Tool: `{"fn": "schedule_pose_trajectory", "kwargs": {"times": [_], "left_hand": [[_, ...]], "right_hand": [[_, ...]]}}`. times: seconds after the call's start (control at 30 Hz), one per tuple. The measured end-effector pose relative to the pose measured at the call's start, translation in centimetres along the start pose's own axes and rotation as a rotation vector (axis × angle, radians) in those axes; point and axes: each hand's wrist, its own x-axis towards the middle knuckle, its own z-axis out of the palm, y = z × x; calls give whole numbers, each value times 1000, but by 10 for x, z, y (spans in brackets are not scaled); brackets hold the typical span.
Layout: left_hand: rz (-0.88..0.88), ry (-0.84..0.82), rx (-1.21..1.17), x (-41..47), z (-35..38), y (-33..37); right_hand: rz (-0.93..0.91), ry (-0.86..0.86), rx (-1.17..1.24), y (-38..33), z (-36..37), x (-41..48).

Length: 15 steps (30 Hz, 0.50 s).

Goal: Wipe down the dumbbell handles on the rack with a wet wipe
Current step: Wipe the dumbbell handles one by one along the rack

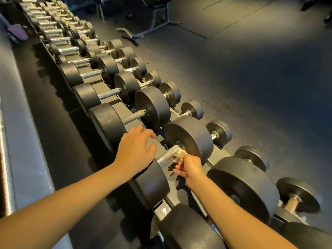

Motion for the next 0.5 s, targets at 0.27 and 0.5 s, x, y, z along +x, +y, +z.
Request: {"fn": "schedule_pose_trajectory", "kwargs": {"times": [0.27,0.5], "left_hand": [[157,-628,66,72,56,47],[116,-637,-46,97,71,22]], "right_hand": [[62,69,165,-26,22,-17],[-89,-215,-55,-45,-1,-40]]}}
